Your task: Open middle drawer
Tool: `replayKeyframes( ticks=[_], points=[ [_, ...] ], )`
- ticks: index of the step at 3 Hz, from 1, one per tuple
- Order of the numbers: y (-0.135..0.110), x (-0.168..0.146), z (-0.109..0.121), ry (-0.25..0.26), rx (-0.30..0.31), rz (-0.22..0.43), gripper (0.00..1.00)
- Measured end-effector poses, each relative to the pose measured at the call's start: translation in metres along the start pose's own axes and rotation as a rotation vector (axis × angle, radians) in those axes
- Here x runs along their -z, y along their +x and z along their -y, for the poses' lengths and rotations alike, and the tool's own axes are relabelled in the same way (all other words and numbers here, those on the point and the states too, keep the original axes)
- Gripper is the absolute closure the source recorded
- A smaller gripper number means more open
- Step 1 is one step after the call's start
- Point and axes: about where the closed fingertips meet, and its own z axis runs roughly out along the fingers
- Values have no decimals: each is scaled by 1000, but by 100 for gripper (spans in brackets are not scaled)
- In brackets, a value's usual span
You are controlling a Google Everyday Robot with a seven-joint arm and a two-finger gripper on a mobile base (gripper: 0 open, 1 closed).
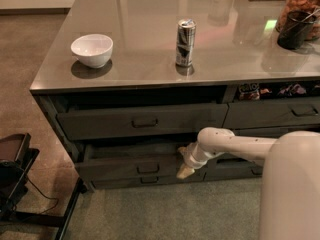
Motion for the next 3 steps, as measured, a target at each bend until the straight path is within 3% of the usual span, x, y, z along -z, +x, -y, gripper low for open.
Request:
replayKeyframes(
  ticks=[1,3],
  points=[
    [1,4,-20,-53,-11,12,0],
    [6,6,-64,-220,-16,12,0]
  ],
)
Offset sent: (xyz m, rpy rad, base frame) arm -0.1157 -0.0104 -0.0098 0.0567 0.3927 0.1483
